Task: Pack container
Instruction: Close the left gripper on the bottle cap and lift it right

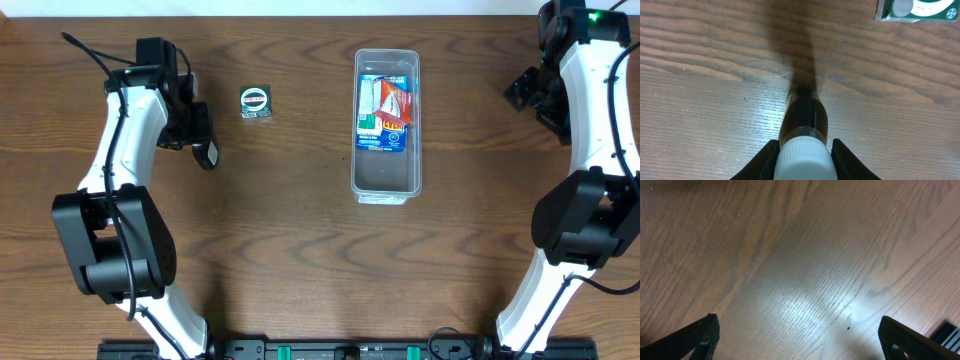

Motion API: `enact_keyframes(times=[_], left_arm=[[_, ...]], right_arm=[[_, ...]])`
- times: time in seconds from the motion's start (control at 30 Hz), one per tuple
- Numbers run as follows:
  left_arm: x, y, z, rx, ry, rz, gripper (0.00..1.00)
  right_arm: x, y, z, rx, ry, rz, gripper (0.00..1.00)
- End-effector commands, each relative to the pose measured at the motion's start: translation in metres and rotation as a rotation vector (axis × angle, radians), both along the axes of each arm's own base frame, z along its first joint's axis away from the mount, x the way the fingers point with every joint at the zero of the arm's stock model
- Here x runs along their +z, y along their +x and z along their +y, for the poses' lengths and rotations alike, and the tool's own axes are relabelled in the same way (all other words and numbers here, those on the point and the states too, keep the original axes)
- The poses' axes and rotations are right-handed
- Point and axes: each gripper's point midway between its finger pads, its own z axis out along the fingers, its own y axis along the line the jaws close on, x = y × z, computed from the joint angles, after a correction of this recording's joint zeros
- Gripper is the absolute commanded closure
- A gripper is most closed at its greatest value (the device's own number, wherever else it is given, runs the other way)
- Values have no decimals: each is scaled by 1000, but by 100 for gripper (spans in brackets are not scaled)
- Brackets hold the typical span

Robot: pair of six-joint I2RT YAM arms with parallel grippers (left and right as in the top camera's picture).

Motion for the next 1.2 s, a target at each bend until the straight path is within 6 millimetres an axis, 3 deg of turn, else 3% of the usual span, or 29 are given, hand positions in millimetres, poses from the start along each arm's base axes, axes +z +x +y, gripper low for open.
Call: enact_keyframes(times=[0.0,0.37,0.57,0.77,1.17], left_arm=[[55,13,-1,-5,2,-143,67],[184,-19,-40,-96,-134,-472,67],[228,-45,-77,-201,-189,-585,67],[237,-60,-128,-307,-249,-590,68],[206,-78,-245,-545,-361,-477,71]], right_arm=[[10,-2,-4,-20,-19,-24,1],[10,-2,-4,-20,-19,-24,1],[10,-2,-4,-20,-19,-24,1],[10,-2,-4,-20,-19,-24,1],[10,-2,-4,-20,-19,-24,1]])
